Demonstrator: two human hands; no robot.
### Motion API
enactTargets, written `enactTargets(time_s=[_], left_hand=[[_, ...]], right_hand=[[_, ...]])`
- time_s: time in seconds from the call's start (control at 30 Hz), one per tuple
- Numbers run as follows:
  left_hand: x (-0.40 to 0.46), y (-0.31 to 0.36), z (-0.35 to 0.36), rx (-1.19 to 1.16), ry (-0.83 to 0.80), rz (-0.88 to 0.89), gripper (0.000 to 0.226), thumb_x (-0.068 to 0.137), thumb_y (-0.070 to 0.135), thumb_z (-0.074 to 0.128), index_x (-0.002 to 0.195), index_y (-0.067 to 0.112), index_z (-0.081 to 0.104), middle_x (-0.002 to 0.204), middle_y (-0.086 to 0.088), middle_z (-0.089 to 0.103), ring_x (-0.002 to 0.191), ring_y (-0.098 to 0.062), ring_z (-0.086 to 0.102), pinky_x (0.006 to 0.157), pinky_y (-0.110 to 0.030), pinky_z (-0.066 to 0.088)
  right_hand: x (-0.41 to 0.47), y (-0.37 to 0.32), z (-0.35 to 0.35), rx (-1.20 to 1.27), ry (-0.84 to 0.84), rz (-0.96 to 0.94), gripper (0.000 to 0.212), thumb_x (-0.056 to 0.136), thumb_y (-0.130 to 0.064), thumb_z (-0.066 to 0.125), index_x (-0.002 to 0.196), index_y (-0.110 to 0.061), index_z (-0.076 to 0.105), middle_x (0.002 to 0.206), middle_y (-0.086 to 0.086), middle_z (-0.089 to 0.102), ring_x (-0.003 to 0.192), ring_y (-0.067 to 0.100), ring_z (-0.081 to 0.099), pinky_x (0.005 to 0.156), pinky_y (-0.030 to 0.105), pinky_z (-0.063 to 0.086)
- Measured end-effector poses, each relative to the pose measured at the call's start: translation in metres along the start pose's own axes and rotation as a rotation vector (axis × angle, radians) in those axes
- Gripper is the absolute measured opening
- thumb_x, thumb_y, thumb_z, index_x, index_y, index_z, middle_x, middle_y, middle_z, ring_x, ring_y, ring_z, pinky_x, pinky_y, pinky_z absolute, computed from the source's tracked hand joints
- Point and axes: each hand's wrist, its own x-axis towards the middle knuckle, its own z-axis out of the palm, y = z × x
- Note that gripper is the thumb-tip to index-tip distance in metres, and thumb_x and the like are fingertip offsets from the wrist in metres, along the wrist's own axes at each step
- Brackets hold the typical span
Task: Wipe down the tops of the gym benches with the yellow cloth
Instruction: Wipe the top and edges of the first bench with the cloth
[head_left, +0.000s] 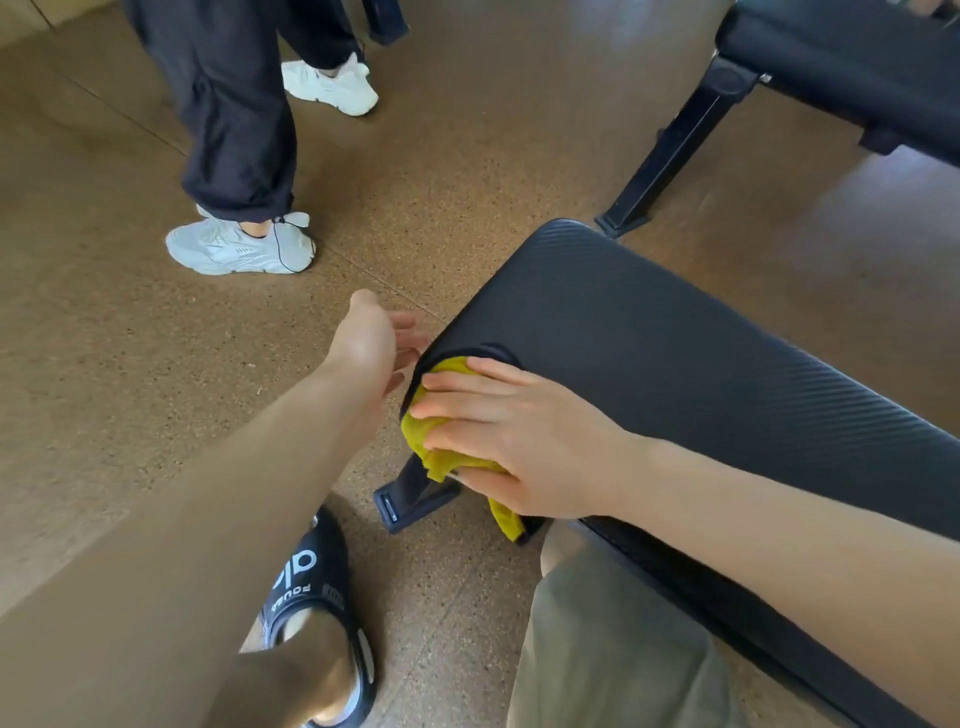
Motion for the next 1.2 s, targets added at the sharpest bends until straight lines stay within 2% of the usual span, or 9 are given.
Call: enactTargets(time_s=[0.1, 0.17, 0.23, 0.33, 0.5, 0.6, 0.7, 1.0, 1.2], left_hand=[[-0.007, -0.003, 0.007, -0.142, -0.018, -0.094, 0.054, 0.107, 0.041, 0.024, 0.11, 0.009, 0.067, 0.099, -0.01, 0.072, 0.091, -0.024, 0.068, 0.074, -0.036, 0.052], [-0.008, -0.004, 0.011, -0.164, -0.004, -0.113, 0.055, 0.107, 0.042, 0.024, 0.102, 0.011, 0.069, 0.095, -0.012, 0.072, 0.083, -0.027, 0.067, 0.07, -0.036, 0.052], [-0.004, -0.001, 0.009, -0.202, 0.059, -0.09, 0.059, 0.107, 0.04, 0.022, 0.101, 0.009, 0.071, 0.089, -0.01, 0.073, 0.075, -0.025, 0.067, 0.071, -0.036, 0.055], [0.004, 0.007, 0.002, -0.232, 0.13, -0.049, 0.06, 0.108, 0.04, 0.018, 0.098, 0.01, 0.069, 0.097, -0.007, 0.076, 0.089, -0.019, 0.071, 0.093, -0.037, 0.055], [-0.01, 0.0, 0.035, 0.061, 0.06, 0.104, 0.052, 0.106, 0.039, 0.025, 0.097, 0.018, 0.071, 0.107, -0.003, 0.073, 0.099, -0.02, 0.065, 0.093, -0.035, 0.049], [-0.018, -0.009, 0.048, 0.386, 0.14, 0.272, 0.05, 0.105, 0.039, 0.024, 0.11, 0.029, 0.072, 0.113, 0.0, 0.065, 0.106, -0.025, 0.057, 0.099, -0.04, 0.043], [-0.019, -0.011, 0.053, 0.453, 0.242, 0.322, 0.05, 0.104, 0.035, 0.024, 0.113, 0.03, 0.073, 0.117, -0.005, 0.067, 0.108, -0.029, 0.056, 0.101, -0.042, 0.044], [-0.022, -0.011, 0.059, 0.41, 0.318, 0.308, 0.045, 0.102, 0.029, 0.028, 0.106, 0.032, 0.073, 0.118, -0.01, 0.068, 0.098, -0.025, 0.047, 0.087, -0.035, 0.034], [-0.022, -0.012, 0.057, 0.402, 0.308, 0.289, 0.049, 0.101, 0.031, 0.027, 0.111, 0.028, 0.075, 0.12, -0.009, 0.068, 0.102, -0.029, 0.052, 0.095, -0.039, 0.04]], right_hand=[[0.017, 0.011, 0.003, 0.041, 0.054, -0.002, 0.031, 0.099, -0.034, 0.055, 0.124, -0.019, 0.067, 0.142, -0.002, 0.058, 0.142, 0.019, 0.043, 0.122, 0.039, 0.024], [0.034, 0.017, 0.002, 0.093, 0.109, 0.016, 0.028, 0.098, -0.035, 0.056, 0.118, -0.019, 0.068, 0.131, -0.003, 0.064, 0.132, 0.017, 0.05, 0.117, 0.036, 0.03], [0.049, 0.028, -0.001, 0.151, 0.147, 0.09, 0.022, 0.097, -0.034, 0.059, 0.107, -0.017, 0.068, 0.111, -0.001, 0.069, 0.11, 0.021, 0.059, 0.099, 0.031, 0.038], [0.061, 0.075, -0.013, 0.101, 0.169, 0.389, 0.029, 0.101, -0.039, 0.052, 0.095, -0.013, 0.06, 0.09, 0.004, 0.065, 0.089, 0.03, 0.06, 0.072, 0.03, 0.025], [0.051, 0.14, -0.023, 0.072, 0.229, 0.706, 0.032, 0.103, -0.042, 0.045, 0.102, -0.011, 0.056, 0.096, 0.007, 0.063, 0.091, 0.032, 0.059, 0.067, 0.034, 0.024], [0.034, 0.149, -0.023, 0.086, 0.306, 0.938, 0.032, 0.105, -0.045, 0.039, 0.115, -0.016, 0.05, 0.104, 0.005, 0.059, 0.1, 0.035, 0.059, 0.07, 0.038, 0.033], [-0.002, 0.151, -0.026, 0.071, 0.285, 1.153, 0.038, 0.106, -0.048, 0.034, 0.12, -0.014, 0.045, 0.105, 0.01, 0.059, 0.1, 0.041, 0.059, 0.071, 0.041, 0.033], [-0.074, 0.097, -0.017, -0.098, 0.387, 1.098, 0.03, 0.106, -0.031, 0.04, 0.12, -0.007, 0.053, 0.115, 0.015, 0.062, 0.101, 0.037, 0.057, 0.085, 0.045, 0.043], [0.01, 0.139, -0.02, -0.104, 0.324, 1.12, 0.027, 0.109, -0.028, 0.035, 0.119, -0.007, 0.05, 0.107, 0.015, 0.066, 0.089, 0.038, 0.063, 0.069, 0.039, 0.032]])
